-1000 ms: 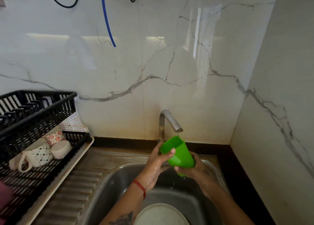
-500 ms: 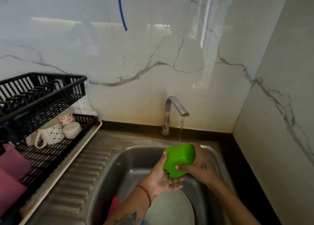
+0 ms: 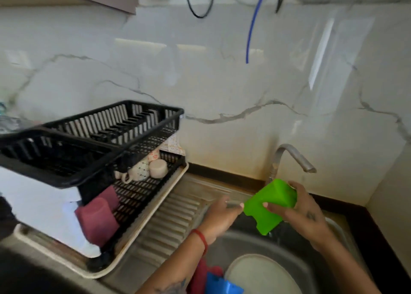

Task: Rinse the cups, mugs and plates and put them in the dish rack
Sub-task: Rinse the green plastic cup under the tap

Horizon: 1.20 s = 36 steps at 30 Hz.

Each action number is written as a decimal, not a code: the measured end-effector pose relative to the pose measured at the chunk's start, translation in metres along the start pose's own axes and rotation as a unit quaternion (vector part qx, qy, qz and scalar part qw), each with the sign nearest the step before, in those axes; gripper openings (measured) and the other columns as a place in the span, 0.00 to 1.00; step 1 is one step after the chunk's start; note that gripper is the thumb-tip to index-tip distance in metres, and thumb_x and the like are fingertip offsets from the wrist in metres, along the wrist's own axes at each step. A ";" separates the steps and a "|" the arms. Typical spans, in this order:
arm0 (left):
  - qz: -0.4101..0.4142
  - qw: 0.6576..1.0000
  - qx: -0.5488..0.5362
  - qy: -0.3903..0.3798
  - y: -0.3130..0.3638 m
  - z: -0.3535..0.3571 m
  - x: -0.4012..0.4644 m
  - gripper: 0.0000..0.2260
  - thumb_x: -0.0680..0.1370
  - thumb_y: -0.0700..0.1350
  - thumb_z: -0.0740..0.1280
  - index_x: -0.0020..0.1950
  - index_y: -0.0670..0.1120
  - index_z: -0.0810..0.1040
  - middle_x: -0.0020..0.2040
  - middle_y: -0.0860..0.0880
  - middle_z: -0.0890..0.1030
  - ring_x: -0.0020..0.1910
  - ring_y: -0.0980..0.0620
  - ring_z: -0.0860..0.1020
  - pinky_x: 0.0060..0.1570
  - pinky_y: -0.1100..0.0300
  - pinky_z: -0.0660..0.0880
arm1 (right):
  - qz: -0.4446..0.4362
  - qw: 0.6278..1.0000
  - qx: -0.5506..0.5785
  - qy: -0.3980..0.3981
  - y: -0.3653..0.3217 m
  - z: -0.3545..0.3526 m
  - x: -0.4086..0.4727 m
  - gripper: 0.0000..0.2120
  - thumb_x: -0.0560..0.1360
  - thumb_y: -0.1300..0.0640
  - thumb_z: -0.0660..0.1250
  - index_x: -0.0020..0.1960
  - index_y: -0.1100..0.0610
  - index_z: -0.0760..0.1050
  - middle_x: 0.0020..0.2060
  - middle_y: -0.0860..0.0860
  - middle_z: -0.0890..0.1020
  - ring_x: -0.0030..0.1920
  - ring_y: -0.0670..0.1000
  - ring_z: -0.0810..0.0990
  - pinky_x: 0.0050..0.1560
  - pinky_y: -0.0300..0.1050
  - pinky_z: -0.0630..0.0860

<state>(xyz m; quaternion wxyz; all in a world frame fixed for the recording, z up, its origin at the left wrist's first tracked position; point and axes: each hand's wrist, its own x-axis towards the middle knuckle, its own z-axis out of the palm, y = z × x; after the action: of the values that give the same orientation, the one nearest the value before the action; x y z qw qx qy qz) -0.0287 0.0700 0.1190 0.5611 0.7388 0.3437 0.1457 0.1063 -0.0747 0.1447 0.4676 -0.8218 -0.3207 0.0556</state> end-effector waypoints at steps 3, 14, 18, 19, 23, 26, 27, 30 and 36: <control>0.069 0.996 0.035 0.052 0.027 -0.060 -0.008 0.24 0.77 0.53 0.67 0.70 0.45 0.69 0.67 0.43 0.74 0.66 0.47 0.72 0.65 0.54 0.70 | -0.043 0.999 0.016 0.010 -0.063 0.010 0.003 0.33 0.60 0.45 0.80 0.59 0.47 0.68 0.50 0.47 0.79 0.51 0.51 0.78 0.51 0.46 0.75; 0.199 0.905 0.160 0.340 0.060 -0.315 -0.096 0.23 0.76 0.57 0.67 0.67 0.47 0.73 0.65 0.46 0.77 0.64 0.49 0.74 0.60 0.59 0.68 | -0.199 0.973 0.103 -0.064 -0.314 0.118 0.007 0.44 0.62 0.38 0.76 0.71 0.53 0.64 0.56 0.50 0.77 0.52 0.53 0.80 0.54 0.56 0.79; 0.135 0.855 0.205 0.456 -0.003 -0.373 -0.108 0.31 0.72 0.60 0.69 0.69 0.45 0.70 0.66 0.42 0.74 0.66 0.42 0.71 0.64 0.48 0.69 | -0.236 0.960 0.100 -0.114 -0.370 0.195 -0.004 0.42 0.62 0.37 0.75 0.68 0.54 0.66 0.60 0.54 0.77 0.58 0.55 0.78 0.56 0.56 0.77; 0.120 0.859 0.203 0.455 -0.018 -0.381 -0.107 0.34 0.71 0.61 0.70 0.71 0.46 0.68 0.68 0.42 0.72 0.68 0.41 0.68 0.65 0.44 0.68 | -0.246 0.958 0.087 -0.119 -0.378 0.213 -0.007 0.41 0.63 0.37 0.75 0.68 0.54 0.67 0.60 0.54 0.77 0.58 0.55 0.78 0.57 0.55 0.77; 0.051 0.904 0.175 0.388 -0.066 -0.397 -0.098 0.46 0.69 0.69 0.65 0.79 0.48 0.52 0.79 0.48 0.52 0.78 0.46 0.49 0.73 0.38 0.49 | -0.257 0.956 0.005 -0.142 -0.400 0.280 -0.012 0.43 0.65 0.34 0.72 0.71 0.55 0.64 0.63 0.58 0.74 0.62 0.58 0.74 0.60 0.47 0.71; 0.071 0.908 0.132 0.390 -0.083 -0.388 -0.089 0.51 0.66 0.73 0.60 0.79 0.50 0.42 0.78 0.57 0.38 0.76 0.57 0.37 0.72 0.43 0.36 | -0.249 0.955 -0.044 -0.158 -0.407 0.313 -0.009 0.44 0.66 0.32 0.69 0.72 0.56 0.62 0.64 0.59 0.73 0.63 0.59 0.74 0.60 0.49 0.71; 0.085 0.907 0.110 0.398 -0.086 -0.384 -0.087 0.53 0.65 0.74 0.61 0.79 0.50 0.39 0.77 0.59 0.36 0.75 0.59 0.36 0.72 0.45 0.35 | -0.251 0.953 -0.059 -0.159 -0.409 0.323 -0.008 0.44 0.66 0.32 0.69 0.72 0.57 0.63 0.64 0.60 0.73 0.64 0.60 0.73 0.60 0.49 0.71; 0.111 0.904 0.073 0.405 -0.096 -0.377 -0.086 0.55 0.63 0.77 0.60 0.77 0.55 0.35 0.71 0.67 0.30 0.74 0.61 0.36 0.71 0.46 0.32 | -0.260 0.943 -0.113 -0.173 -0.406 0.346 -0.007 0.44 0.66 0.32 0.69 0.72 0.57 0.63 0.66 0.59 0.70 0.64 0.60 0.72 0.61 0.49 0.71; 0.113 0.894 0.138 0.412 -0.109 -0.386 -0.091 0.52 0.62 0.80 0.53 0.78 0.56 0.41 0.75 0.66 0.34 0.77 0.57 0.40 0.70 0.44 0.32 | -0.253 0.923 -0.196 -0.214 -0.400 0.381 -0.013 0.47 0.66 0.32 0.69 0.75 0.55 0.56 0.69 0.61 0.63 0.68 0.62 0.68 0.65 0.52 0.68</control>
<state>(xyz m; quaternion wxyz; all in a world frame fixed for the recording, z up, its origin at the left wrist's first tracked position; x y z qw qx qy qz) -0.3635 0.3044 0.1600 0.2415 0.7162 0.4750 0.4507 -0.2429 0.3399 0.2516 0.2156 -0.7568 -0.6153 0.0462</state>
